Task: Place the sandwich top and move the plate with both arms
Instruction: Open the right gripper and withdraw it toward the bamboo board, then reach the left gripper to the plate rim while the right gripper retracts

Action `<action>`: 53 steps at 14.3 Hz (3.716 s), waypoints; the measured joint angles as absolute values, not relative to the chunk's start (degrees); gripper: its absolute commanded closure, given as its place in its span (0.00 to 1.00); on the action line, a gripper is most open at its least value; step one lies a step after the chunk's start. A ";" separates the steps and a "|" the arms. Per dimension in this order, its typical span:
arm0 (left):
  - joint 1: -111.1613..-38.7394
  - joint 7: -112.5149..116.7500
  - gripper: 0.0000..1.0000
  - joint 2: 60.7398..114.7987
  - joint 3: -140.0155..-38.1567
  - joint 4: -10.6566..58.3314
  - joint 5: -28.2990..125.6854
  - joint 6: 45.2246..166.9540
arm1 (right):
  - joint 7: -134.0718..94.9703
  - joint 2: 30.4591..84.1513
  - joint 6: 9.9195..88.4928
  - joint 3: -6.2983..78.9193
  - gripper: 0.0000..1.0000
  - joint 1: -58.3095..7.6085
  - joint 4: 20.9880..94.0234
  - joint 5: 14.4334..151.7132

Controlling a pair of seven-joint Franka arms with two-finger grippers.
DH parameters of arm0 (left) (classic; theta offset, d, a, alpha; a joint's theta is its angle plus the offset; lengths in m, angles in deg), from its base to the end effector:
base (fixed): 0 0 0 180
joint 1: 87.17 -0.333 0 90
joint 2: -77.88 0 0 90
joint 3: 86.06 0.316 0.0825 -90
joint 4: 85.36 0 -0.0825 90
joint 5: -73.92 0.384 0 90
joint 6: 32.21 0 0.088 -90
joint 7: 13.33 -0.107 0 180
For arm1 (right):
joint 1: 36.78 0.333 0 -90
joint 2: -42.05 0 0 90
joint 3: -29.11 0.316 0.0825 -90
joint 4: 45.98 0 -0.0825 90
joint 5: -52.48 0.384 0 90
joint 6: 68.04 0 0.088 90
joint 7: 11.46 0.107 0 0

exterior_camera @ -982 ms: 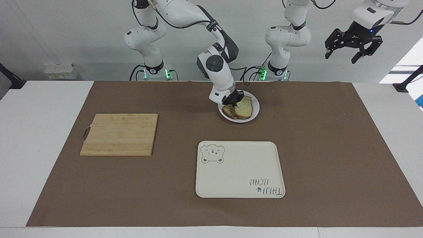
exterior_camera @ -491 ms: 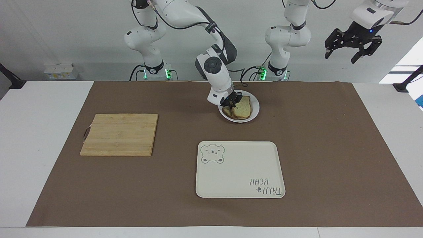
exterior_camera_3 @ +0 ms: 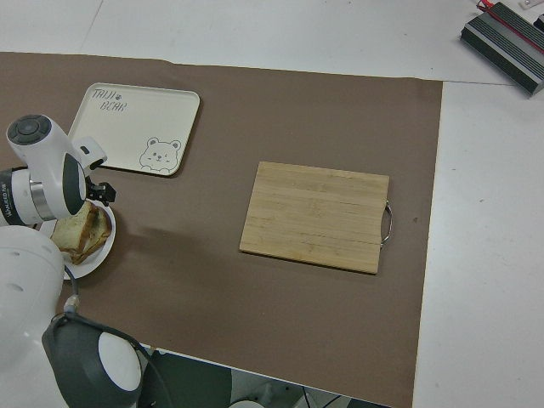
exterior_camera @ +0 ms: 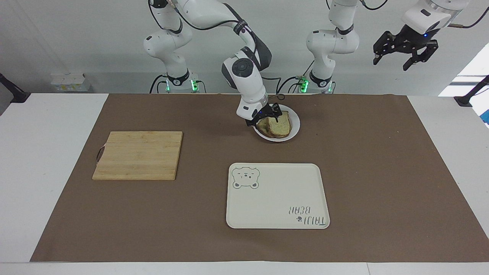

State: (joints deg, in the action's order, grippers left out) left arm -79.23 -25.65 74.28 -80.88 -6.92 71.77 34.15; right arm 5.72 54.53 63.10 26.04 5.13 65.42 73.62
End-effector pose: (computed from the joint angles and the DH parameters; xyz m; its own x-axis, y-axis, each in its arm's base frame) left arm 0.4822 -0.0262 0.7148 0.9519 -0.2750 -0.1350 -0.2673 -0.9609 0.0724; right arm 0.4732 0.3933 0.3845 0.9883 0.1524 0.0033 0.1462 -0.9417 -0.3031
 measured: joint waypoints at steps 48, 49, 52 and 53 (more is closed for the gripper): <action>-76.28 -48.21 0.42 67.45 -83.64 67.02 14.59 90.93 | -7.89 38.76 29.00 22.78 0.00 -31.18 46.28 52.99; -75.51 -48.21 0.46 67.68 -83.70 67.32 13.87 91.65 | -7.89 37.94 27.93 22.44 0.00 -31.18 46.24 52.99; -74.56 -48.25 0.76 68.07 -83.76 68.12 12.10 92.40 | -7.90 36.25 24.43 22.34 0.00 -31.18 46.29 52.99; -74.44 -48.29 0.83 68.18 -83.75 68.55 11.65 92.77 | -7.90 35.97 23.49 22.35 0.00 -31.17 46.34 52.99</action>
State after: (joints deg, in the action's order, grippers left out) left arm -74.44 -48.29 68.18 -83.75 68.55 11.65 92.77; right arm -7.90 35.97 23.49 22.35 -31.17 46.34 52.99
